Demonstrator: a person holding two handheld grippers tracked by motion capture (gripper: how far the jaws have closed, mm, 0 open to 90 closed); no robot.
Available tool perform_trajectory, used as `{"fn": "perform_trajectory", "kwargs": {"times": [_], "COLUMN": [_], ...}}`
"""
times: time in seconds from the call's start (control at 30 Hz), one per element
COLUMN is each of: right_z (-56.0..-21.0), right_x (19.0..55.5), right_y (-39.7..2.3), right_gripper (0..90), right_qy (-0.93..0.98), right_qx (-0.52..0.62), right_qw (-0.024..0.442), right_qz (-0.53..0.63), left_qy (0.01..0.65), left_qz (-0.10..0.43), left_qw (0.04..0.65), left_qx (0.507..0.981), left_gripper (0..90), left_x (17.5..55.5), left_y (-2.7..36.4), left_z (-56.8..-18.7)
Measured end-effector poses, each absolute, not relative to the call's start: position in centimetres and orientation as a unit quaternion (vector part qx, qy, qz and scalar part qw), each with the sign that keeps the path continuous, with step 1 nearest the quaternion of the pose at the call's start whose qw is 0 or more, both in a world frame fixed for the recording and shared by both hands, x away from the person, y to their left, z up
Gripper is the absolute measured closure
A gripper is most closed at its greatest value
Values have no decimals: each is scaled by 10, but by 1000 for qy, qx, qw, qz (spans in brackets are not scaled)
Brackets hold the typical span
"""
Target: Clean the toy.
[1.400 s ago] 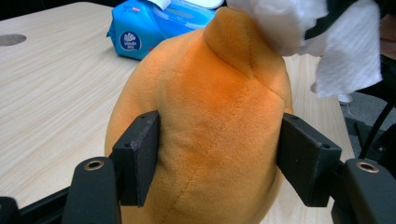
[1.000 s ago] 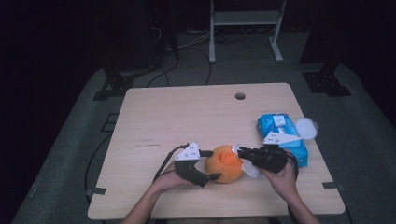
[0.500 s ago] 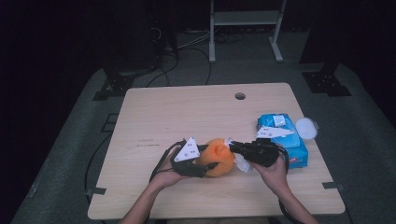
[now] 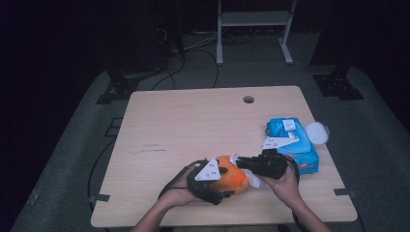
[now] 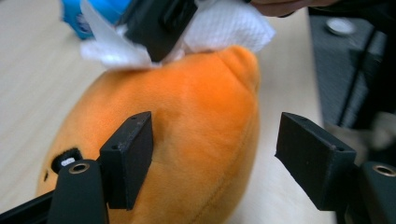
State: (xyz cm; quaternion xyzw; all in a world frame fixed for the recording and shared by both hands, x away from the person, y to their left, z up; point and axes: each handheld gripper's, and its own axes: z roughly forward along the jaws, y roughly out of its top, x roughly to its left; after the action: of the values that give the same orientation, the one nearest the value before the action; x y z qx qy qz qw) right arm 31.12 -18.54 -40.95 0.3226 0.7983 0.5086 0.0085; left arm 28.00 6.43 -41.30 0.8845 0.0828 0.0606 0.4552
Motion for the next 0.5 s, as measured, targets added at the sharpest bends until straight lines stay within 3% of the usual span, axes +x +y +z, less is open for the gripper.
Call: {"fn": "perform_trajectory", "kwargs": {"times": [0.07, 0.23, 0.5], "right_z": [-413, -418, -414], "right_x": [305, 292, 286], "right_y": [-188, -195, -227], "right_gripper": [802, 799, 798], "right_qy": [803, 813, 795], "right_qx": [318, 301, 312], "right_qw": [-2, -15, -17], "right_qz": [504, 498, 520], "left_qy": [81, 97, 91], "left_qz": [38, 52, 44], "left_qw": [473, 508, 463], "left_qx": [876, 854, 880], "left_gripper": [274, 203, 223], "left_x": [283, 301, 321], "left_y": [69, 72, 54], "left_z": [-406, -394, -410]}}
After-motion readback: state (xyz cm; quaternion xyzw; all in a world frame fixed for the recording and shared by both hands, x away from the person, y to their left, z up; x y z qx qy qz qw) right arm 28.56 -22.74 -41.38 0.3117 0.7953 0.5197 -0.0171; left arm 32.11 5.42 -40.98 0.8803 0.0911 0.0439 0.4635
